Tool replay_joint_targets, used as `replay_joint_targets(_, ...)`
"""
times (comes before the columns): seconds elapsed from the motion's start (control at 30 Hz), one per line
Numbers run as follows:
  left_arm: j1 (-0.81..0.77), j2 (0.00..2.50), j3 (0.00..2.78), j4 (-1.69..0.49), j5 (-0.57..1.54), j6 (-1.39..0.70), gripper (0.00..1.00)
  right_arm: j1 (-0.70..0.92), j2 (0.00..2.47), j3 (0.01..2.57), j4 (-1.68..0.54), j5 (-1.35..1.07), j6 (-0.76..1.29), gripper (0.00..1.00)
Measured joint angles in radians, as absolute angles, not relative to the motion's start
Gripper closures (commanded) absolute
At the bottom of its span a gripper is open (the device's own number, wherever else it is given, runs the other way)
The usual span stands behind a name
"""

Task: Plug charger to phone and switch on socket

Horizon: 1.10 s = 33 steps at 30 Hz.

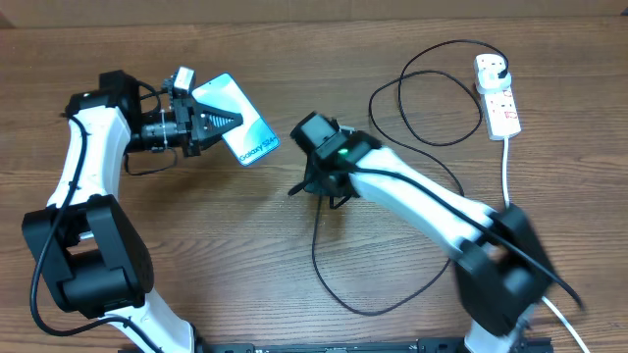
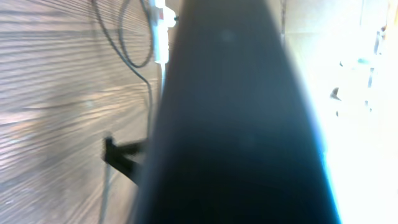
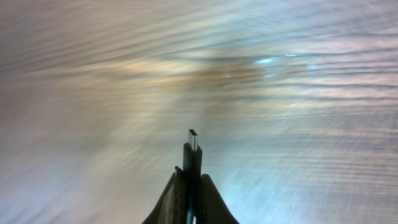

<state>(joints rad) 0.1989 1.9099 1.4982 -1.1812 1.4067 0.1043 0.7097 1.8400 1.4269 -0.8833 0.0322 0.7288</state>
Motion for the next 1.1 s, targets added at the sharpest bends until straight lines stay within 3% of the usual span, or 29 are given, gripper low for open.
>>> replay_joint_targets(0.37, 0.105, 1.91, 1.498, -1.178, 1.512, 0.104, 0.96, 0.71, 1.45, 1.44, -1.076, -0.334, 0.399, 0.96)
replay_joint_targets(0.67, 0.049, 1.91, 1.498, -1.225, 1.52, 0.104, 0.96, 0.71, 1.431, 1.44, -1.085, -0.628, 0.272, 0.96)
replay_joint_targets(0.93, 0.012, 1.91, 1.498, -1.258, 1.52, 0.107, 0.96, 0.696, 1.431, 1.44, -1.098, -0.701, 0.266, 0.96)
replay_joint_targets(1.1, 0.013, 1.91, 1.498, -1.258, 1.523, 0.114, 0.96, 0.583, 1.431, 1.44, -1.149, -0.734, 0.258, 0.96)
